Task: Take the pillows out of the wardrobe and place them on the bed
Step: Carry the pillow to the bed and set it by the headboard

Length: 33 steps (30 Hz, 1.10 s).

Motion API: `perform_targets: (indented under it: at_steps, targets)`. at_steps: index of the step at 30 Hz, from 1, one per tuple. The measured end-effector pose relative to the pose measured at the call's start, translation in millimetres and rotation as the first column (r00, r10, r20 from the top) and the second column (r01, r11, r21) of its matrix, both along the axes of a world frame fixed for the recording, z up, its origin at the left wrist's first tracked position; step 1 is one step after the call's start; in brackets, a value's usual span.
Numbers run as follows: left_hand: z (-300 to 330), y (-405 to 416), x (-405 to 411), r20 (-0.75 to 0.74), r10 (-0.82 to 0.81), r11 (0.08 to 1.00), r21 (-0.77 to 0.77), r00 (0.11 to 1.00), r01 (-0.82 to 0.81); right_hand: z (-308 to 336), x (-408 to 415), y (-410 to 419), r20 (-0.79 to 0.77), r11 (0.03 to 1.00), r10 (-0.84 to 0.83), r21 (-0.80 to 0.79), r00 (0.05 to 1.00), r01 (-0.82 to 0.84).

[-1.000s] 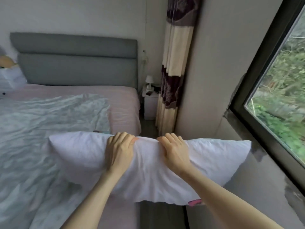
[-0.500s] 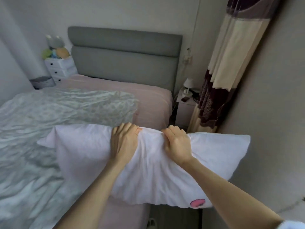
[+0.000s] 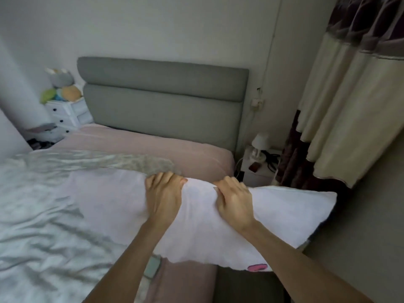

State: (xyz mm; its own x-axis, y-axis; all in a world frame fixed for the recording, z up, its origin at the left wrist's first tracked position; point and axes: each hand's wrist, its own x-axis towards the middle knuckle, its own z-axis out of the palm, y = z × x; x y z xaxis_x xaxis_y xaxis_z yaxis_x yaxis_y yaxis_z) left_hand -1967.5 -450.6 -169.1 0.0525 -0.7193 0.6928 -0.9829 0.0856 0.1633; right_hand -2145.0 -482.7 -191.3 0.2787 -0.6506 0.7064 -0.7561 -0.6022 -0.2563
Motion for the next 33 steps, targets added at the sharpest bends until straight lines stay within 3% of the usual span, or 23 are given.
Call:
perform_targets:
  at_steps: [5,10,18,23,30,33]
  targets:
    - [0.5,-115.9,-4.2,0.021,0.106,0.992,0.071,0.994,-0.107,-6.8,6.1,-120.8,0.102,0.998,0.055,0.022,0.993,-0.058]
    - [-11.4,-218.0,-0.7,-0.003,0.173,0.985,0.026,0.985,-0.173,-19.5,13.2,-233.8,0.094,0.984,0.163,0.062,0.982,-0.169]
    - [-35.3,-341.2,38.9,0.019,0.273,0.954,0.126,0.962,-0.273,-42.5,57.2,-375.3,0.119,0.959,0.267,0.067,0.956,-0.276]
    - [-62.6,-430.9,79.0,0.025,0.321,0.928,0.191,0.947,-0.319,-75.4,102.5,-465.7,0.094,0.926,0.299,0.211,0.950,-0.312]
    - [-115.6,-601.5,151.8,0.065,0.287,0.887,0.359,0.956,-0.291,-131.8,171.6,-614.2,0.026,0.892,0.174,0.420,0.984,-0.169]
    - [-121.8,-635.0,162.2,0.049,0.248,0.882,0.402,0.968,-0.246,-127.7,182.0,-642.0,-0.034,0.817,0.172,0.563,0.985,-0.123]
